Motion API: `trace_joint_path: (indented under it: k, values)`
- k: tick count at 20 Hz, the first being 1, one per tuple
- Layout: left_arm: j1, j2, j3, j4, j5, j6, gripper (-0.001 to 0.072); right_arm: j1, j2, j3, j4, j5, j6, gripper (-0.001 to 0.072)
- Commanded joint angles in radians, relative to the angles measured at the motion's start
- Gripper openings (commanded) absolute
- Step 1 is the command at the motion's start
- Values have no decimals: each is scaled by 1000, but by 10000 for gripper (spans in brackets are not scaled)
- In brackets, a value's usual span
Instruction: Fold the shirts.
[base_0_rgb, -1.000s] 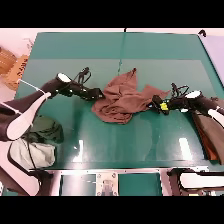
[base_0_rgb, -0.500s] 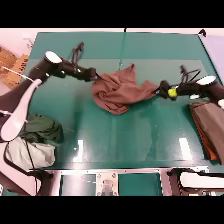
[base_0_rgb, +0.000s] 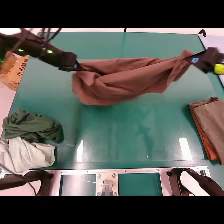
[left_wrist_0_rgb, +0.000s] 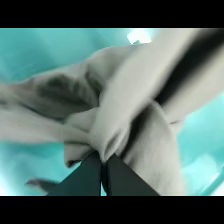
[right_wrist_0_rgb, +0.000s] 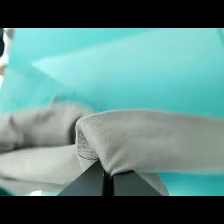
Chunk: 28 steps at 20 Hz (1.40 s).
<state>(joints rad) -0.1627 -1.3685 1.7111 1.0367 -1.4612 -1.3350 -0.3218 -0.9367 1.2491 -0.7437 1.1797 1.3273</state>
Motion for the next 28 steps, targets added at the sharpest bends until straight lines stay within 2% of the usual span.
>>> trace_joint_path:
  k: [1, 4, 6, 7, 8, 9, 12, 15, 18, 20, 21, 22, 23, 24, 26, 28]
  values:
    - [0, 100, -24, 71, -157, -62, 23, 1, 104, 7, 0, 75, 8, 17]
    - [0, 105, -145, 52, -161, -82, 24, 73, 104, -61, -1, 77, 8, 17]
    - [0, 105, -317, 39, -119, -77, 25, 109, 101, -163, -1, 38, 22, 17]
    - [0, 104, -426, 22, -81, -45, 210, 123, 95, -227, 0, 15, 27, 17]
    - [0, 104, -522, 10, -48, -13, 586, 131, 85, -294, 0, -3, 27, 17]
    - [0, 104, -608, 10, -16, 6, 720, 135, 76, -356, 0, -13, 26, 17]
    - [0, 104, -718, 20, 74, 90, 720, 135, 31, -507, -11, -50, 22, 17]
    - [0, 100, -714, 13, 191, 96, 720, 135, -52, -540, -99, -79, 22, 17]
    - [-14, 51, -719, -93, 193, 118, 720, 131, -145, -540, -106, -144, 8, 17]
    - [-76, 21, -747, -160, 235, 153, 720, 131, -199, -540, -106, -159, -5, 17]
    - [-122, 2, -766, -167, 265, 159, 718, 131, -219, -540, -106, -166, -5, 17]
    - [-161, -21, -782, -165, 289, 158, 649, 131, -235, -537, -106, -174, -7, 17]
    - [-194, -51, -792, -165, 293, 159, 295, 131, -239, -530, -105, -178, -25, 16]
    - [-212, -71, -789, -161, 287, 166, 20, 123, -236, -510, -105, -165, -30, 16]
    - [-204, -60, -729, -91, 237, 140, 19, 82, -221, -410, -107, -45, -30, 16]
    - [-175, 23, -559, 120, 136, 60, 19, 32, -175, -243, -106, 90, -26, 16]
